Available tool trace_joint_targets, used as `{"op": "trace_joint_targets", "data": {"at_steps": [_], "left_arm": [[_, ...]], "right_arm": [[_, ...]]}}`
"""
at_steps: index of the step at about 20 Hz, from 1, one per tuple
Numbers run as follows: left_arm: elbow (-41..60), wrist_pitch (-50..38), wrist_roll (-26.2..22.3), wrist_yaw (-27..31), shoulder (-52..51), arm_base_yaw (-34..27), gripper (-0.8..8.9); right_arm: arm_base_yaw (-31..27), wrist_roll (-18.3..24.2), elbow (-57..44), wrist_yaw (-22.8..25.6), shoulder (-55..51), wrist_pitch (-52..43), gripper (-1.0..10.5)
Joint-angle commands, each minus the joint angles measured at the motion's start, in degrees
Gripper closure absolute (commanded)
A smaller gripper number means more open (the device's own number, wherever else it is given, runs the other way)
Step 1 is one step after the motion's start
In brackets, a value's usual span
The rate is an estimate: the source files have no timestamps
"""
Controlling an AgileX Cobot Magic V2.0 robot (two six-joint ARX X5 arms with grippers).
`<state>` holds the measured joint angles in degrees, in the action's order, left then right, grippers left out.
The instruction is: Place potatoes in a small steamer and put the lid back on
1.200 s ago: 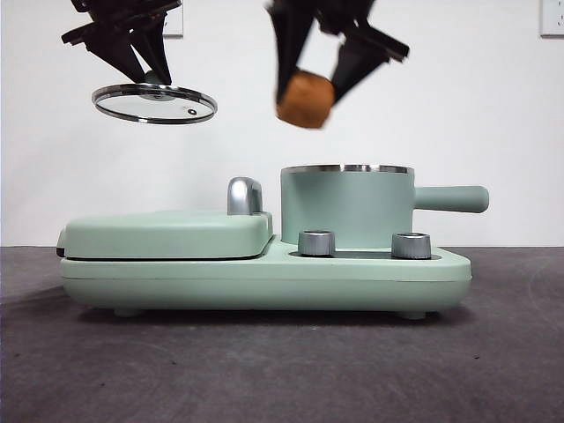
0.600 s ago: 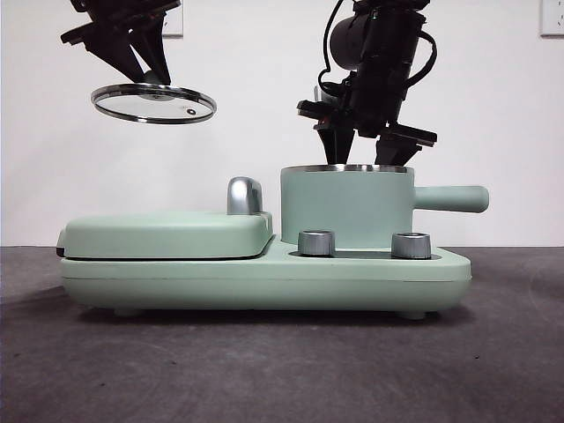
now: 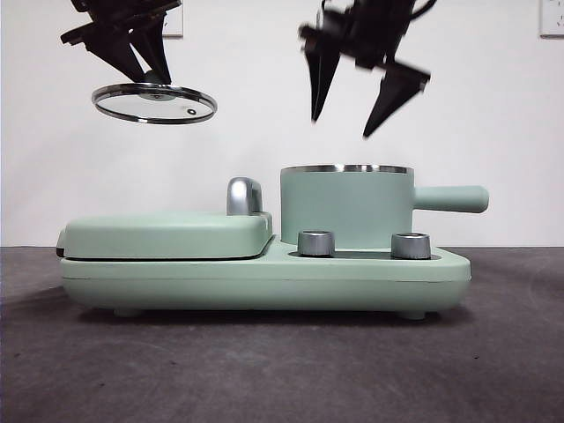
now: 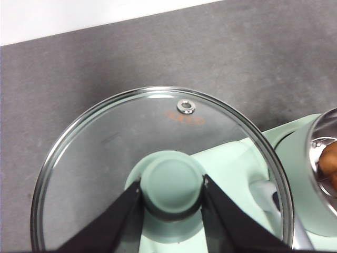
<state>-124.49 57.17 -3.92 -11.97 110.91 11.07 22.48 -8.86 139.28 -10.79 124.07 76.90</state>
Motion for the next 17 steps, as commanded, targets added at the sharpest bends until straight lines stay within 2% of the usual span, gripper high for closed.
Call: {"op": "trace_joint_targets", "data": {"at_steps": [1, 5, 8, 11, 14, 17], "left_arm": [[-2.0, -1.2, 0.3, -0.5, -0.2, 1.1, 7.96], [-1.8, -0.2, 0.2, -0.5, -0.2, 3.0, 7.96], [-1.7, 0.0, 0.1, -0.5, -0.2, 4.4, 7.96], [-1.7, -0.2, -0.1, -0.5, -0.1, 6.2, 7.96], [-1.7, -0.3, -0.2, -0.5, 0.0, 8.5, 7.96], [-1.7, -1.0, -0.1, -0.5, 0.2, 11.2, 7.96]], "right_arm": [[0.2, 0.6, 1.4, 0.3, -1.4, 4.6, 5.4], [0.2, 1.6, -5.1, 0.4, -9.6, 4.7, 5.4], [0.2, 3.4, -18.7, 1.4, -20.7, 4.7, 5.4], [0.4, 3.4, -34.6, 3.6, -33.4, 4.5, 5.4], [1.9, 3.3, -49.9, 3.0, -46.7, -4.3, 5.4], [4.0, 1.4, -62.7, 1.4, -59.0, -12.6, 5.4]]}}
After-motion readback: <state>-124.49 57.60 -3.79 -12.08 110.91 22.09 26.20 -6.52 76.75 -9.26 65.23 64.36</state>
